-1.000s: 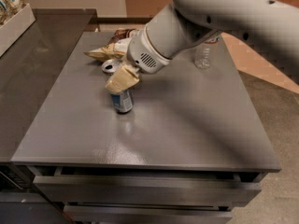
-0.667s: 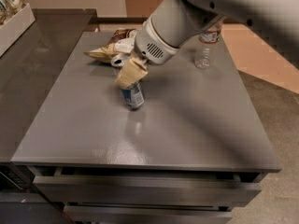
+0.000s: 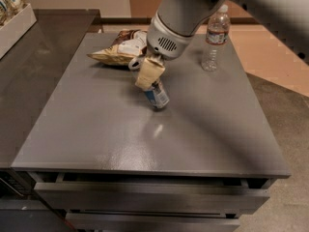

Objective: Knock redbull can over

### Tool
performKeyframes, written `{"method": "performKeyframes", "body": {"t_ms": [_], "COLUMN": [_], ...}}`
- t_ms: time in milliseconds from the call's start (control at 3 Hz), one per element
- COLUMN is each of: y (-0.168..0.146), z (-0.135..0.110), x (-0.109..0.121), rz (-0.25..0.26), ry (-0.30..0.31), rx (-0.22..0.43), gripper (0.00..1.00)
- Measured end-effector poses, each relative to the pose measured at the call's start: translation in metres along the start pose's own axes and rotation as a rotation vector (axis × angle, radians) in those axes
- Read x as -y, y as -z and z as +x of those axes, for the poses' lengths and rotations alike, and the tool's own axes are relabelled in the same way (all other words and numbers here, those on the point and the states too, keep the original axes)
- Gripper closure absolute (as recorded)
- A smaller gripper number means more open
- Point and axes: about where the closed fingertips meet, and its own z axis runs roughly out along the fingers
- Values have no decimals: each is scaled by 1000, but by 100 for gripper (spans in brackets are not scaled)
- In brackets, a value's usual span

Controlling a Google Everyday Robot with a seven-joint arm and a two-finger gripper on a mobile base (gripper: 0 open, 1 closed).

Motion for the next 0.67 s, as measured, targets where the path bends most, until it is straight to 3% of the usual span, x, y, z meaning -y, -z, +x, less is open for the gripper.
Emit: {"method": "performKeyframes", "body": {"t_ms": [333, 667], "y": [-5, -13], "z": [11, 19], "x": [1, -2], "rz": [-2, -5], "ry": [45, 99], "rx": [-112, -217], "gripper": [84, 61]}}
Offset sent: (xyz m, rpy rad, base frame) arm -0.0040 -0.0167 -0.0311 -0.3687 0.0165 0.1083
